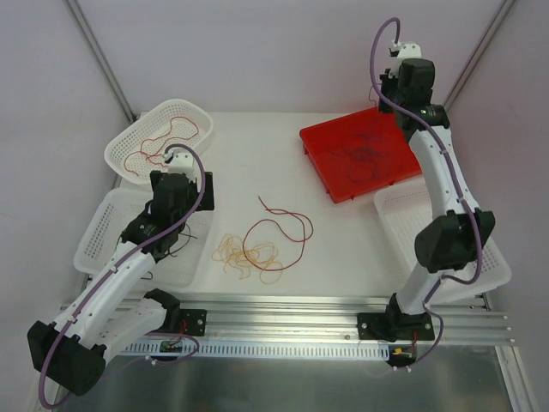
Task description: Untangle the cables
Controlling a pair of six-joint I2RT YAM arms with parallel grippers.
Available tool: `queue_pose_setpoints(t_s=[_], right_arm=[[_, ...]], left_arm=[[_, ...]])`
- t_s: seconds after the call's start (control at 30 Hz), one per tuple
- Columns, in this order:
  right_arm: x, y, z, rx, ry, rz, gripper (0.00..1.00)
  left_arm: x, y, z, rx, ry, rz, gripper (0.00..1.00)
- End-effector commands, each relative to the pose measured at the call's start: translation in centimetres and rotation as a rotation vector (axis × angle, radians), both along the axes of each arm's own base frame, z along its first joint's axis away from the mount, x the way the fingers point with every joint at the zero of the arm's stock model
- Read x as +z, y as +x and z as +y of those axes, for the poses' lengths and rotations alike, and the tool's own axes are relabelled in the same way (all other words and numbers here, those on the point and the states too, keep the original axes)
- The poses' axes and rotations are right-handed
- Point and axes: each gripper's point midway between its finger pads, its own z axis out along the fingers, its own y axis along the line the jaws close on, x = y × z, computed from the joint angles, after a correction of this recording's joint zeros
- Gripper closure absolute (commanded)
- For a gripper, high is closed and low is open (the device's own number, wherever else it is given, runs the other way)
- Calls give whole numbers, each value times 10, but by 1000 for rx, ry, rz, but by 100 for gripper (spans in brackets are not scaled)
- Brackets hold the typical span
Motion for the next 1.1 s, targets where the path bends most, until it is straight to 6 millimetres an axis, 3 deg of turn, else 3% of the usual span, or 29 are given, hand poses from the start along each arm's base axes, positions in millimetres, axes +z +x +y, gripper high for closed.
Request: queue_pose_setpoints(t_s=[0.0, 0.03, 0.1, 0.17, 0.2, 0.27, 0.3, 0.4, 0.5, 0.57, 0.6, 0.67, 0.7, 0.77, 0.83, 0.9, 0.97, 1.0, 1.07], right_arm=[[-12, 41, -25, -93, 76, -4, 96], [-44, 54, -25, -96, 93, 65, 94], [-60, 66, -30, -85, 114, 98, 91], [-88, 72, -29, -72, 119, 149, 78], [-94, 72, -29, -66, 118, 164, 63], [-101, 69, -30, -66, 114, 186, 44], [-109, 64, -30, -64, 112, 207, 27], [-105, 47, -20, -15, 140, 227, 13], [-85, 27, -8, 29, 167, 213, 8], [-88, 9, 7, 75, 175, 237, 6], [-73, -3, 13, 98, 180, 217, 6], [-81, -24, 31, 147, 177, 250, 5], [-68, -37, 38, 172, 186, 231, 5], [-82, -59, 58, 215, 193, 276, 5], [-79, -83, 76, 277, 217, 293, 4], [-97, -108, 97, 336, 208, 359, 3], [-100, -131, 117, 400, 188, 377, 2], [-116, -142, 120, 407, 169, 420, 1], [-127, -162, 137, 453, 138, 458, 0]], left_arm=[[4, 5, 1, 11, -14, -24, 1], [4, 5, 0, 5, -14, -20, 1], [3, 6, -1, -1, -14, -16, 1], [2, 6, -2, -5, -15, -14, 1], [1, 6, -2, -5, -15, -12, 1], [2, 5, -2, -5, -16, -15, 1], [4, 5, -3, -8, -18, -19, 1], [4, 5, -4, -17, -25, -17, 1], [5, 4, -6, -23, -31, -20, 1], [6, 5, -6, -25, -32, -24, 1], [7, 4, -6, -26, -34, -27, 1], [8, 4, -5, -25, -35, -31, 1], [9, 3, -5, -25, -37, -35, 1], [9, 3, -5, -26, -35, -34, 1], [10, 3, -6, -29, -39, -36, 1], [10, 2, -7, -33, -43, -38, 1], [10, 2, -9, -42, -53, -37, 1], [11, 2, -9, -44, -58, -40, 1], [11, 1, -10, -50, -61, -40, 1]])
